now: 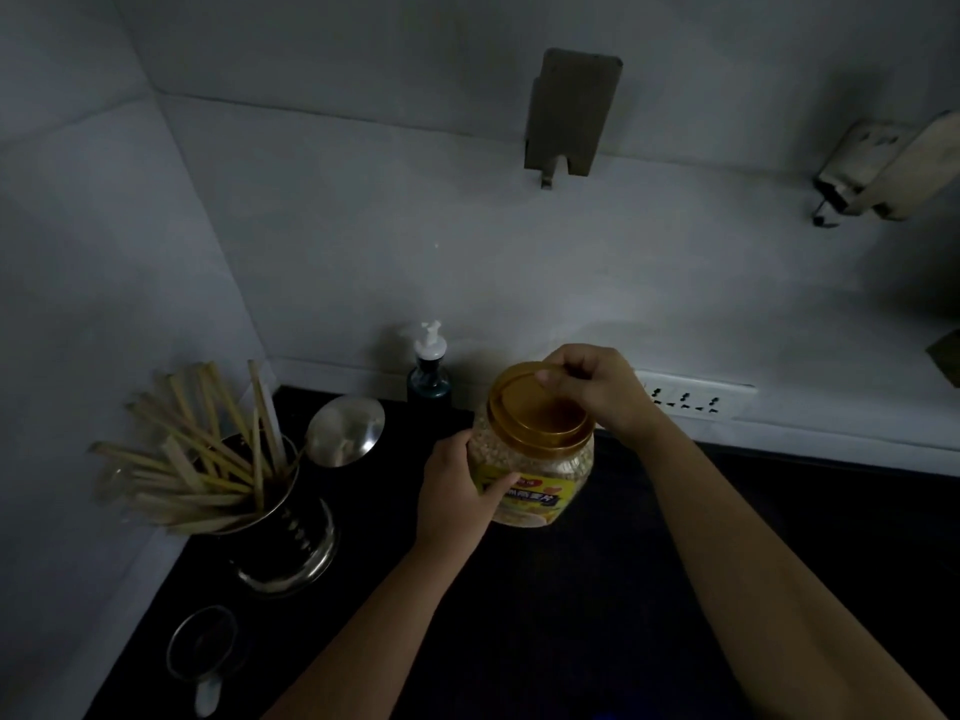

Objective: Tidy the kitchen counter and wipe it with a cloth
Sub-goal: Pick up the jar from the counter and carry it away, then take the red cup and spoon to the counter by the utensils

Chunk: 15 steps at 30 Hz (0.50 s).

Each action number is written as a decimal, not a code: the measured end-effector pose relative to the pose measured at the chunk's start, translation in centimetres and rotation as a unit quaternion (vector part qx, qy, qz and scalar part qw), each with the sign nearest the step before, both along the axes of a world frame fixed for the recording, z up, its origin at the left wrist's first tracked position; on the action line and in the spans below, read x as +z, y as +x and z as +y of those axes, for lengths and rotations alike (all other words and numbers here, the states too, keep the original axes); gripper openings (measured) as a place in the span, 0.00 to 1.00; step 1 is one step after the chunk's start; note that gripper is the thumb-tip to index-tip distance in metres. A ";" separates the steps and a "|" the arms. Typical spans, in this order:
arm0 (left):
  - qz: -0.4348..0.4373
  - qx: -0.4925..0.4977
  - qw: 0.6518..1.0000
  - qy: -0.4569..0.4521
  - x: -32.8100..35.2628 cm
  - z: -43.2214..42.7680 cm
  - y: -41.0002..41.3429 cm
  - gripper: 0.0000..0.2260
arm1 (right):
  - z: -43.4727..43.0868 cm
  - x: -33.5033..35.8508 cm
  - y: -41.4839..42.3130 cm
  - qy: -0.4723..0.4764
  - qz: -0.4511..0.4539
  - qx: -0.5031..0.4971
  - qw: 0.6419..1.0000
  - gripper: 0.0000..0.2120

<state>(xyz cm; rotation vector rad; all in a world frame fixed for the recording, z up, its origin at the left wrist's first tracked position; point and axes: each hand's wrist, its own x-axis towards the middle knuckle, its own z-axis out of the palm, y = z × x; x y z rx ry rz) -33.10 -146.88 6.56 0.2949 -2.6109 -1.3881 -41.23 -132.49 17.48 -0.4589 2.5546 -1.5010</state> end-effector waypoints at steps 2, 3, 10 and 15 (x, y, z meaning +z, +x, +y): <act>-0.009 -0.012 1.000 0.001 0.3 -0.1 0.3 0.29 | 0.3 -0.2 0.6 0.023 0.009 -0.020 1.000 0.04; -0.015 -0.019 1.000 0.000 0.5 -0.1 0.5 0.29 | 0.6 -0.3 1.1 0.042 0.026 -0.035 0.998 0.08; -0.073 -0.078 0.994 0.018 1.1 -1.1 7.7 0.15 | 6.4 -3.7 11.4 0.055 0.007 -0.206 0.977 0.21; -0.147 -0.133 0.975 0.103 -0.3 -1.5 14.7 0.07 | 11.6 -9.5 24.5 0.037 -0.131 -0.300 0.944 0.16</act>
